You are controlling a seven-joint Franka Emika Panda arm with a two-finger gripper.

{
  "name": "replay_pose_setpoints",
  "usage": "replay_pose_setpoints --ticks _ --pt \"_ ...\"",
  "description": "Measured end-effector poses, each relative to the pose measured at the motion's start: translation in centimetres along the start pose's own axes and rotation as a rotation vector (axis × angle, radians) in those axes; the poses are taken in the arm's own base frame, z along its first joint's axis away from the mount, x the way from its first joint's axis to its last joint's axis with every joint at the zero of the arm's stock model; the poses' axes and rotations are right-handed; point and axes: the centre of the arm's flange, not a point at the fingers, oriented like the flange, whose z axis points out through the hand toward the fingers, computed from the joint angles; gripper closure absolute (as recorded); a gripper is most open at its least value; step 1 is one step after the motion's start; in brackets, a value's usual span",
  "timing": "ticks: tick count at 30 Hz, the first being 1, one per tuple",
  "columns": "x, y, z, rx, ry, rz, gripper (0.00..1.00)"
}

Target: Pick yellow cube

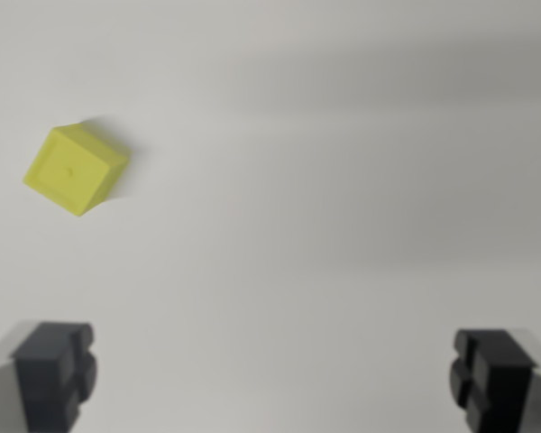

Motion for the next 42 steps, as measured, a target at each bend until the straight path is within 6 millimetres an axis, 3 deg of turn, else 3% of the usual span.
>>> replay_pose_setpoints --ticks 9,42 --pt "-0.3 -0.3 0.5 -0.001 -0.001 0.023 0.0" --pt "-4.6 -3.7 8.6 -0.008 -0.01 0.211 0.0"
